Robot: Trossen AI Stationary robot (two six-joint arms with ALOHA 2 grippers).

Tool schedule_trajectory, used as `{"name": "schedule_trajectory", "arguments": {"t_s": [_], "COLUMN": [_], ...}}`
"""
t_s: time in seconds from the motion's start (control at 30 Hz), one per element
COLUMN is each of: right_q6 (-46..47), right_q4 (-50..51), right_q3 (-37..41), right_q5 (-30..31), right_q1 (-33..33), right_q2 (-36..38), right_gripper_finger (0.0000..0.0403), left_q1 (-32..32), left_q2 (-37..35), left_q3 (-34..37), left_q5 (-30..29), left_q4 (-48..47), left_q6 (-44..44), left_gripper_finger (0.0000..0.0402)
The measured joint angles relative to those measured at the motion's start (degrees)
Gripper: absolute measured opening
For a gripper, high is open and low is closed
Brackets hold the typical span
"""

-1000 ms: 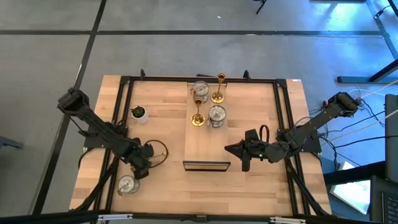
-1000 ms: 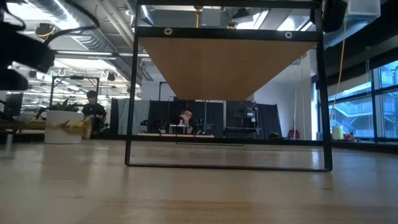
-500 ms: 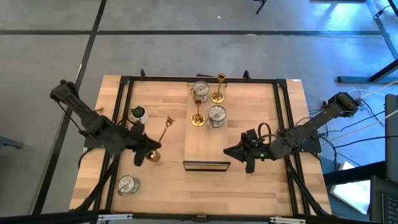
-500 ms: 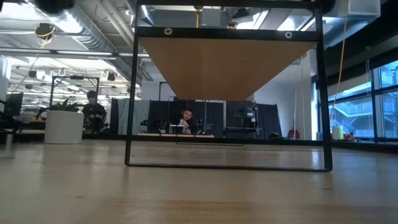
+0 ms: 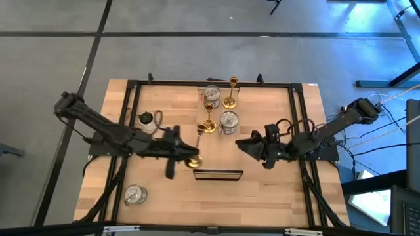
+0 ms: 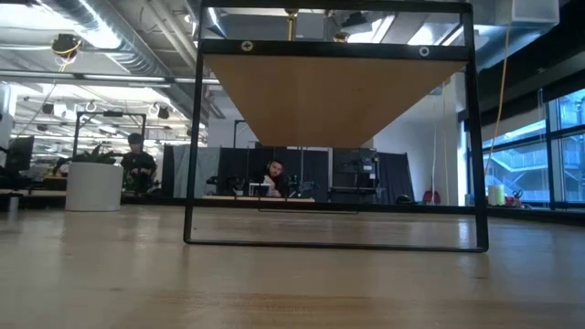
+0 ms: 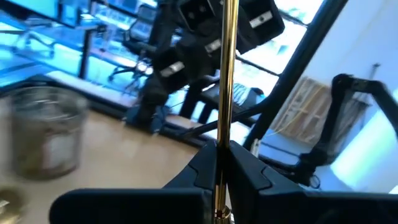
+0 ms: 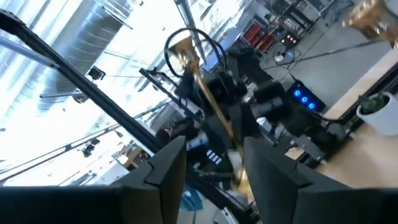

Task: Pick & Place candle stick holders
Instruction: Put the gold candle holder on the shelf

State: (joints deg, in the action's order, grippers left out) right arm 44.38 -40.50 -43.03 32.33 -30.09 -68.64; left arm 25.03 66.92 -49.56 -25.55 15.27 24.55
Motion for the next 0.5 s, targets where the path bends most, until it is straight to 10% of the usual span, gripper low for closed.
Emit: {"name": "schedule_trajectory", "arguments": {"t_s": [0.27,0.5], "right_q6": [-8.2,-8.0], "right_q4": [15.6,20.6], "right_q3": [-9.1,-15.6], "right_q5": [-4.1,-4.7], "right_q1": [1.0,1.5], "right_q2": [-1.6,-6.7], "right_gripper_finger": [0.0160,0.0163], "left_q1": [-6.6,-8.8], "left_q2": [13.3,19.3], "left_q3": [-0.3,-9.2], "left_q5": [15.7,22.8], "left_q4": [23.7,17.9], "left_q6": [3.9,3.1], "left_gripper_finger": [0.0012,0.0012]}}
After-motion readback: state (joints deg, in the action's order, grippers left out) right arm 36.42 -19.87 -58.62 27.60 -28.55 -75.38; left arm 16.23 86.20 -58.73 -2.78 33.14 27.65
